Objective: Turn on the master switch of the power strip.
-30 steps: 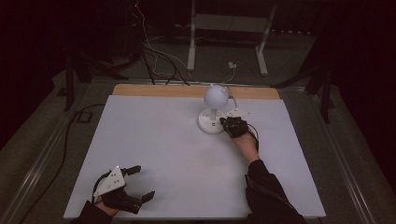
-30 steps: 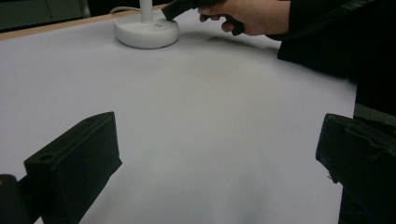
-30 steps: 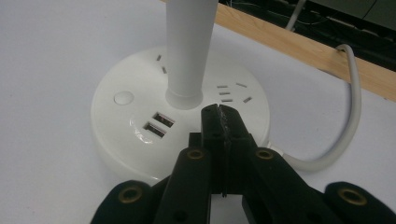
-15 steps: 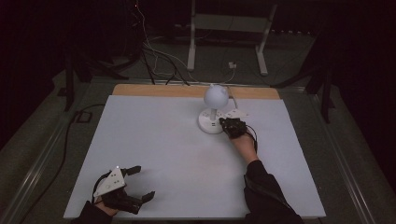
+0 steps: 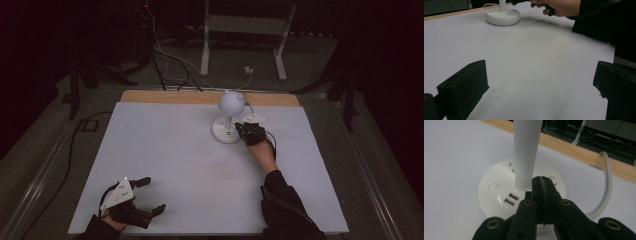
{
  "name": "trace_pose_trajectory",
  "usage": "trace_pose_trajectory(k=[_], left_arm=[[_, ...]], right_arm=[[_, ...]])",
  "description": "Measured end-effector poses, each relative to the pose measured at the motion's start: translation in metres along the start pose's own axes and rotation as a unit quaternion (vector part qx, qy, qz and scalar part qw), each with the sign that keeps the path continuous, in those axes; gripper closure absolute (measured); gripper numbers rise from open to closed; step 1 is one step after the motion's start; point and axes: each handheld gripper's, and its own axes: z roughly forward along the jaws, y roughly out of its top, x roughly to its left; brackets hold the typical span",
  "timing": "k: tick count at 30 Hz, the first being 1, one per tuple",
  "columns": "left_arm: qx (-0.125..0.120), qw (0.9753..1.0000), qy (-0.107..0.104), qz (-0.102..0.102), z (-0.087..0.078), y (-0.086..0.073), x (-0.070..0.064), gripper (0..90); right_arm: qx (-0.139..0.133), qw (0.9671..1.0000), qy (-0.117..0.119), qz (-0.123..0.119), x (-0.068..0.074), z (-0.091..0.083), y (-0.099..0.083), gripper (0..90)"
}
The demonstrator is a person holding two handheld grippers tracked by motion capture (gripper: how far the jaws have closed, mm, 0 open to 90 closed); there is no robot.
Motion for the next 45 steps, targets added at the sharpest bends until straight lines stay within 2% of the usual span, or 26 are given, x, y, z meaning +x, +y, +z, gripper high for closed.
trace_pose_trajectory(k=[3, 5, 7, 10, 12, 13, 14, 16, 20, 22, 23, 24, 25, 28, 30, 36, 45], left_arm=[[0.000, 1.0000, 0.001, 0.000, 0.000, 0.000, 0.000, 0.1], [0.000, 1.0000, 0.002, -0.001, 0.000, 0.000, 0.000, 0.1], [0.000, 1.0000, 0.002, -0.001, -0.001, 0.000, 0.001, 0.1], [-0.001, 1.0000, 0.002, 0.000, -0.001, 0.000, 0.000, 0.1], [0.000, 1.0000, 0.002, 0.000, -0.001, 0.000, 0.000, 0.1], [0.000, 1.0000, 0.002, 0.000, -0.001, 0.000, 0.000, 0.1], [-0.001, 1.0000, 0.002, 0.000, -0.001, 0.000, 0.000, 0.1], [-0.001, 1.0000, 0.002, 0.000, -0.001, 0.001, 0.000, 0.2], [-0.002, 1.0000, 0.002, 0.001, -0.001, 0.001, 0.000, 0.2], [-0.002, 1.0000, 0.002, 0.001, -0.001, 0.001, -0.001, 0.2], [-0.002, 1.0000, 0.002, 0.001, -0.001, 0.001, -0.001, 0.2], [-0.002, 1.0000, 0.002, 0.001, -0.001, 0.001, 0.000, 0.2], [-0.002, 1.0000, 0.002, 0.001, -0.001, 0.001, 0.000, 0.2], [-0.002, 1.0000, 0.002, 0.001, -0.001, 0.001, -0.001, 0.2], [-0.002, 1.0000, 0.002, 0.002, -0.001, 0.001, -0.001, 0.1], [0.001, 1.0000, 0.000, 0.002, -0.001, 0.001, -0.001, 0.1], [-0.001, 1.0000, -0.001, 0.003, -0.001, 0.001, -0.002, 0.1]], right_arm=[[-0.006, 1.0000, 0.002, 0.006, -0.003, -0.005, 0.003, 82.7], [-0.007, 0.9999, 0.001, 0.008, -0.004, -0.006, 0.004, 81.2], [-0.005, 0.9999, 0.006, 0.007, -0.003, -0.009, 0.003, 74.0], [-0.002, 0.9999, 0.009, 0.005, -0.001, -0.010, 0.003, 69.9], [-0.001, 0.9998, 0.017, 0.007, 0.000, -0.013, 0.002, 61.9], [-0.001, 0.9998, 0.017, 0.007, 0.000, -0.013, 0.002, 61.9], [0.001, 0.9997, 0.023, 0.013, 0.000, -0.015, 0.003, 53.2], [0.004, 0.9994, 0.032, 0.014, 0.000, -0.017, 0.004, 45.2], [0.008, 0.9987, 0.049, 0.012, 0.003, -0.021, 0.003, 34.9], [0.006, 0.9981, 0.059, 0.014, 0.004, -0.024, 0.003, 26.1], [0.006, 0.9981, 0.059, 0.014, 0.004, -0.024, 0.003, 26.1], [0.004, 0.9973, 0.071, 0.017, 0.004, -0.027, 0.003, 16.8], [0.004, 0.9973, 0.071, 0.017, 0.004, -0.027, 0.003, 16.8], [0.010, 0.9961, 0.085, 0.020, 0.005, -0.030, 0.005, 4.3], [0.014, 0.9949, 0.095, 0.030, 0.004, -0.034, 0.005, 0.0], [0.032, 0.9934, 0.108, 0.022, 0.007, -0.039, 0.004, 0.0], [0.034, 0.9917, 0.123, 0.017, 0.014, -0.054, -0.002, 0.0]])
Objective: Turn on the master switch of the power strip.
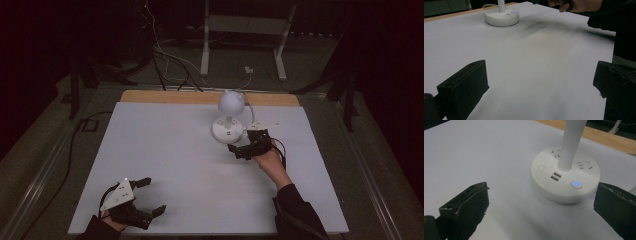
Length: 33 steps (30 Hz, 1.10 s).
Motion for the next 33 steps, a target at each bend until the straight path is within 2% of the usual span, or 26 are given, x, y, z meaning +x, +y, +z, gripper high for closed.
trace_pose_trajectory(k=[11, 16, 26, 33], left_arm=[[0.000, 1.0000, 0.000, 0.001, 0.000, 0.000, 0.000, 0.1], [0.000, 1.0000, -0.001, 0.001, 0.000, 0.001, -0.001, 0.1], [0.000, 1.0000, -0.001, 0.000, 0.000, 0.001, -0.001, 0.1], [0.001, 1.0000, -0.001, 0.000, 0.000, 0.001, 0.000, 0.1]], right_arm=[[-0.003, 1.0000, -0.001, 0.001, 0.004, -0.018, -0.021, 0.0], [-0.004, 0.9999, 0.002, -0.013, 0.009, -0.032, -0.035, 0.0], [0.008, 0.9997, 0.009, -0.020, 0.014, -0.050, -0.060, 0.0], [0.008, 0.9997, 0.002, -0.022, 0.015, -0.066, -0.077, 0.0]])
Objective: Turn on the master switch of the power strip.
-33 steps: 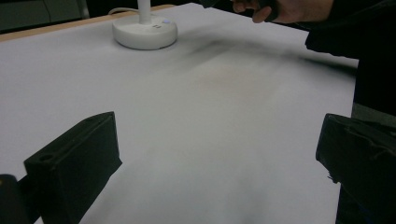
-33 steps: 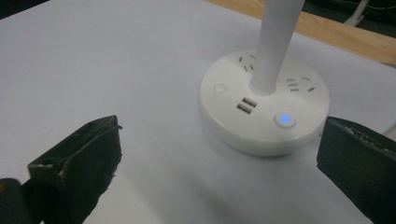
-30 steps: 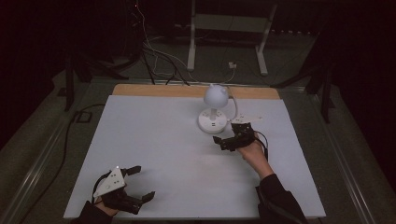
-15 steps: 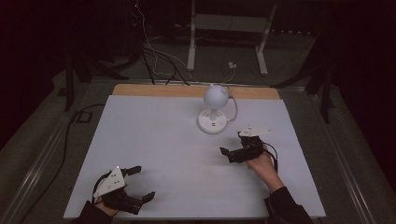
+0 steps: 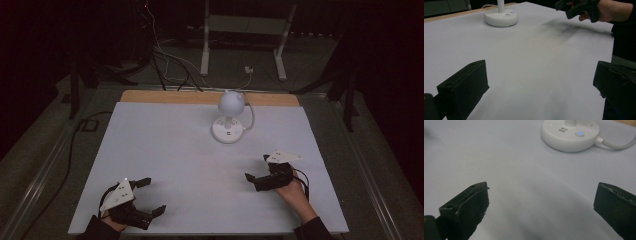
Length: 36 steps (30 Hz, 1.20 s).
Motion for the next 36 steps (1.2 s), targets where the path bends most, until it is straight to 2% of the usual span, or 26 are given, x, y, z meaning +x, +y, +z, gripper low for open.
trace_pose_trajectory(k=[3, 5, 13, 15, 23, 29, 31, 36], left_arm=[[0.000, 1.0000, -0.001, 0.000, 0.000, 0.000, 0.000, 0.1], [0.000, 1.0000, -0.001, 0.000, 0.000, 0.000, 0.000, 0.1], [0.000, 1.0000, -0.001, 0.000, 0.000, 0.000, -0.001, 0.1], [0.000, 1.0000, -0.001, 0.000, 0.000, 0.000, -0.001, 0.2], [0.001, 1.0000, 0.000, 0.000, 0.000, 0.000, -0.001, 0.1], [0.002, 1.0000, 0.000, 0.001, 0.000, 0.000, -0.001, 0.1], [0.002, 1.0000, 0.000, 0.001, 0.000, 0.000, -0.001, 0.2], [0.003, 1.0000, 0.000, 0.002, 0.001, 0.000, -0.002, 0.1]], right_arm=[[-0.003, 1.0000, -0.007, -0.001, 0.001, -0.009, -0.007, 0.0], [-0.004, 0.9997, -0.023, -0.003, 0.001, -0.018, -0.014, 0.0], [-0.010, 0.9992, -0.037, 0.009, 0.002, -0.038, -0.032, 0.0], [-0.002, 0.9991, -0.041, 0.007, 0.003, -0.043, -0.041, 0.0], [0.007, 0.9989, -0.045, 0.014, 0.004, -0.059, -0.057, 0.0], [0.015, 0.9981, -0.059, 0.010, 0.006, -0.069, -0.068, 0.0], [0.024, 0.9972, -0.071, 0.003, 0.007, -0.072, -0.075, 0.0], [0.032, 0.9964, -0.078, 0.002, 0.008, -0.077, -0.083, 0.0]])
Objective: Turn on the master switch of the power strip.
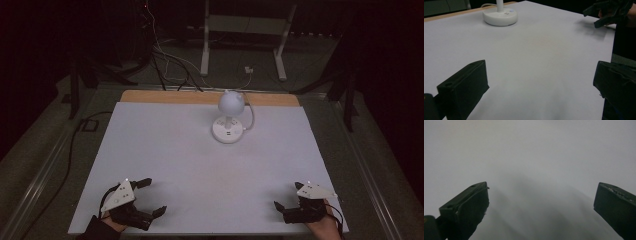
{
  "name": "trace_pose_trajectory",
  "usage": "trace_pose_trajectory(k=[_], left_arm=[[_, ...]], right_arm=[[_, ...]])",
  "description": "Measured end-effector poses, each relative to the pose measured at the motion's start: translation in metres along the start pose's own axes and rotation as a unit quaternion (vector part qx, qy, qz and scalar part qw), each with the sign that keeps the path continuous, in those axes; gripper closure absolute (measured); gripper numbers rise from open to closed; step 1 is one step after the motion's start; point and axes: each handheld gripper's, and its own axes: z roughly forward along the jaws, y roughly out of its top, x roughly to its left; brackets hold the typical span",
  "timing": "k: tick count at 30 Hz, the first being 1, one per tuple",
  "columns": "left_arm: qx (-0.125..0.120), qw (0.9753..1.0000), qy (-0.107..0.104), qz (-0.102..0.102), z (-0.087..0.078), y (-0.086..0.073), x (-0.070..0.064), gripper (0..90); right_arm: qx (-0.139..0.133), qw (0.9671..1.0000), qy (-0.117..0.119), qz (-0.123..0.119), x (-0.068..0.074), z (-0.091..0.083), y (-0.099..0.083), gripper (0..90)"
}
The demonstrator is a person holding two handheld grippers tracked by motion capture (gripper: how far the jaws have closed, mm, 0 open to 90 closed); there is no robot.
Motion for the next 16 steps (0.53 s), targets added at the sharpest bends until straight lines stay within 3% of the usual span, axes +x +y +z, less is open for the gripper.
trace_pose_trajectory(k=[6, 16], left_arm=[[0.003, 1.0000, 0.000, 0.001, 0.0008, -0.0003, 0.0005, 0.1], [0.003, 1.0000, 0.000, 0.000, 0.0010, -0.0005, 0.0009, 0.1]], right_arm=[[0.011, 0.9997, -0.019, 0.005, -0.0050, 0.0004, -0.0057, 0.0], [0.009, 0.9998, -0.015, 0.005, -0.0069, 0.0026, -0.0053, 0.0]])
